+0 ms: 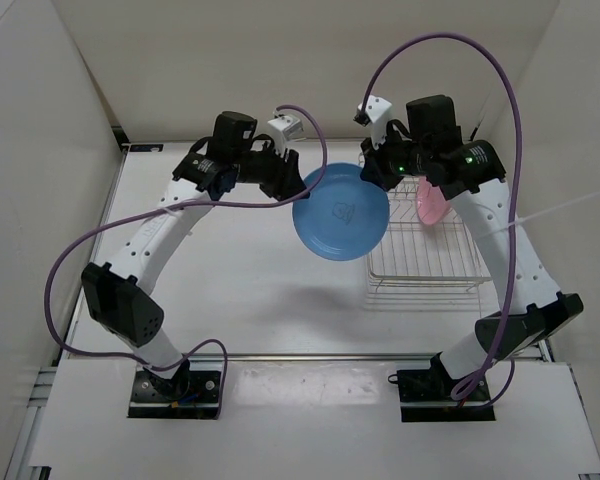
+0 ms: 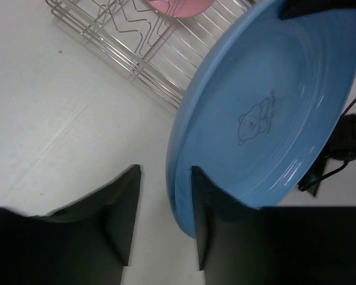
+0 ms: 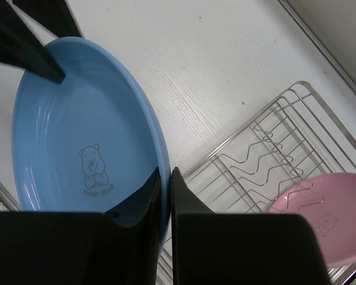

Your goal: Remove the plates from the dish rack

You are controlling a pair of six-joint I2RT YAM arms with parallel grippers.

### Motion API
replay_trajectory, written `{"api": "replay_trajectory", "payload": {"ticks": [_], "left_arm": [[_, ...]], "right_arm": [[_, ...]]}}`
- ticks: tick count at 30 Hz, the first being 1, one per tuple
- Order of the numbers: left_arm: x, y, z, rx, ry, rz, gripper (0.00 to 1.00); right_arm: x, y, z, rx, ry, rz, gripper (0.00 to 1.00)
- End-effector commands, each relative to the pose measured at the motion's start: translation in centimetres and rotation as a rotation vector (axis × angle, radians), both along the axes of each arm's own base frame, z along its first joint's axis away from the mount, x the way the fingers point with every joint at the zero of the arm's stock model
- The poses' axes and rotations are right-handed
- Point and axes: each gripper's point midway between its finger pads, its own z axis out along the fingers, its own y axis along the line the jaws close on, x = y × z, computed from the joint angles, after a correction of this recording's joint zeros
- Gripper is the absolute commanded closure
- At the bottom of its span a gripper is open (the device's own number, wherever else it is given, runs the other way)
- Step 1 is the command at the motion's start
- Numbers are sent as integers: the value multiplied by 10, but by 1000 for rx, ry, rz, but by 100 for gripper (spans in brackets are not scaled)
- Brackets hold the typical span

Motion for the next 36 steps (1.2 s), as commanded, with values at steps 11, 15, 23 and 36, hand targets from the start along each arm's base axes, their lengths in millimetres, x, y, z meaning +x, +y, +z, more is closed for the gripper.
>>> {"api": "replay_trajectory", "payload": {"ticks": [11,15,23,36], "left_arm": [[27,15,-4,11,0,239,89],[48,48,-13,66,-37,486,89],[88,169,-83,219,37,864,89],[98,214,-171,179,376,812,89]], "right_arm": [[17,-12,-6,-24,-15,-123,85],[67,-77,-19,-184,-143,-545,34],[71,-140,-1,-134,-193,-749,14],[35,-185,-6,-189,-265,-816,0]]}}
